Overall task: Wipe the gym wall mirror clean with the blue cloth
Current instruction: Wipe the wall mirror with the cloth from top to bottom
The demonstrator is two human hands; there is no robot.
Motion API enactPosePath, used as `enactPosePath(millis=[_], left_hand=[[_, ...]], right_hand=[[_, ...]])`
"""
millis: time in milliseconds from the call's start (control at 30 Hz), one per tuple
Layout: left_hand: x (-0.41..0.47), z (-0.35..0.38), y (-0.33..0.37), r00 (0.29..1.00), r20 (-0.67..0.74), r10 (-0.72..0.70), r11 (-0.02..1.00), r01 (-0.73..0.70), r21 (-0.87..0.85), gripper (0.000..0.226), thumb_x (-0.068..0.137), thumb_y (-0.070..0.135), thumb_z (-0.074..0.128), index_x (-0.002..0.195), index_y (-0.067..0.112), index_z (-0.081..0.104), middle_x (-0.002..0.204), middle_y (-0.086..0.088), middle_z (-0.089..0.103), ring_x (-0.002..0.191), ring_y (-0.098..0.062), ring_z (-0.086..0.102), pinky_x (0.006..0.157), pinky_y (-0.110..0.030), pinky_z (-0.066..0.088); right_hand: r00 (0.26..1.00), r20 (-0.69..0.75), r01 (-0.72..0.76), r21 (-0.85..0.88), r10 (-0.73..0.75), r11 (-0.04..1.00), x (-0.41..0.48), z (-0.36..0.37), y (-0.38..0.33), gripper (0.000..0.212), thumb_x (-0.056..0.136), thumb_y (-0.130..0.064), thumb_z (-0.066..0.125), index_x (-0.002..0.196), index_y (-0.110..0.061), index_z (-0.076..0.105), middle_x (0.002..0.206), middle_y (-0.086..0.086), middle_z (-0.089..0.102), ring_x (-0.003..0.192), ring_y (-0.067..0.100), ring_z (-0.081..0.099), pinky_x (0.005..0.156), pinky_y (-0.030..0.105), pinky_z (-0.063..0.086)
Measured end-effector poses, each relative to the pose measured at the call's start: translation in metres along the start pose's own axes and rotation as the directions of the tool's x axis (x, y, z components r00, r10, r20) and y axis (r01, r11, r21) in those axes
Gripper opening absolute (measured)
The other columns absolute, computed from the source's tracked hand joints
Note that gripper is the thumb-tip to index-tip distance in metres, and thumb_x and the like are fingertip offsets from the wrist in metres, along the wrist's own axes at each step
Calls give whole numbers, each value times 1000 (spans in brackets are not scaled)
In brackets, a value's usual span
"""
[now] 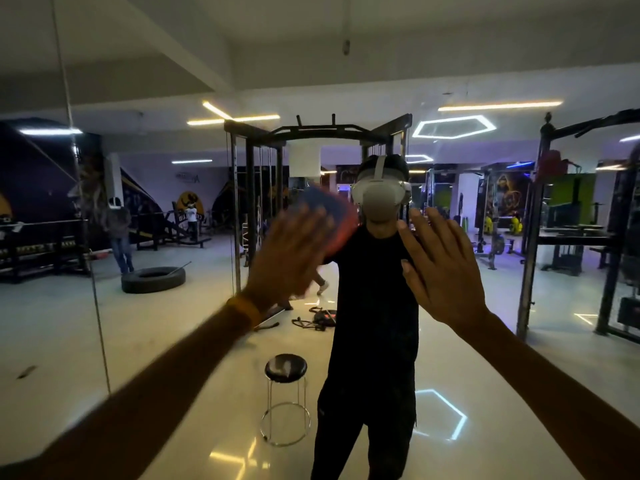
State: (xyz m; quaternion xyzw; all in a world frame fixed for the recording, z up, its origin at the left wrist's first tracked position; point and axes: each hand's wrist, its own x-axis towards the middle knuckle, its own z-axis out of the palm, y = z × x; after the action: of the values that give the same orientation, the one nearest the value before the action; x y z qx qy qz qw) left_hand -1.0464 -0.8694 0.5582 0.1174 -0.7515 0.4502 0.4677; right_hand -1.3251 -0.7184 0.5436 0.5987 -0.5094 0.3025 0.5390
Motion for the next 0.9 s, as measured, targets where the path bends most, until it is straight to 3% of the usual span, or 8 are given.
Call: enactPosePath(millis=[133,200,367,433,567,633,800,900], left_hand=[[52,-5,-43,960,-45,-275,961,274,-24,74,107,44,47,164,17,8,170,-19,20,159,-33,7,128,-58,11],[19,3,-1,948,-29,-318,946,315,-82,86,98,36,67,163,12,16,171,-17,15,159,-38,11,128,-60,10],[-115,6,106,901,90,-424,887,433,-159,65,107,32,48,162,14,19,174,-8,4,161,-32,5,130,-52,3],[-98,1,83,878,72,-474,863,479,-161,77,102,29,62,162,12,17,173,-13,8,160,-36,8,130,-54,5],[-26,-2,21,840,-13,-542,830,533,-167,62,111,45,32,161,12,16,169,-20,18,157,-43,15,129,-58,9],[-44,3,39,847,-28,-531,835,517,-186,60,110,41,34,160,11,19,169,-17,15,157,-38,13,128,-59,12],[-218,7,179,812,256,-524,792,575,-203,65,112,40,35,166,21,6,174,-9,3,159,-35,10,125,-64,20],[-228,8,172,801,270,-534,784,589,-196,66,112,44,30,166,22,-1,175,-6,-4,160,-31,3,128,-60,14]], right_hand=[[1000,-11,-17,9,17,1000,0,2,-3,59,110,-41,29,160,-12,31,169,14,23,158,35,17,125,59,19],[1000,-7,-19,6,19,1000,0,3,-4,59,110,-41,28,160,-12,31,169,14,23,158,35,17,124,60,20],[992,-11,-125,31,125,992,-10,3,-26,60,106,-39,36,160,-12,33,169,13,24,157,36,17,123,64,19],[988,-10,-154,41,155,987,-23,4,-46,60,105,-39,38,160,-14,34,169,12,24,157,36,18,123,63,19],[976,11,-219,80,219,972,-55,14,-84,58,104,-37,42,159,-16,38,168,12,26,157,35,17,125,61,15],[967,34,-253,70,251,965,-63,20,-95,58,105,-38,40,160,-17,36,169,12,25,158,34,15,125,60,14],[956,91,-286,90,278,954,-101,27,-112,59,108,-40,38,161,-16,32,170,12,20,158,35,12,122,64,19],[959,131,-266,116,251,957,-140,32,-133,60,105,-36,47,159,-13,36,169,14,24,157,38,16,121,67,20]])
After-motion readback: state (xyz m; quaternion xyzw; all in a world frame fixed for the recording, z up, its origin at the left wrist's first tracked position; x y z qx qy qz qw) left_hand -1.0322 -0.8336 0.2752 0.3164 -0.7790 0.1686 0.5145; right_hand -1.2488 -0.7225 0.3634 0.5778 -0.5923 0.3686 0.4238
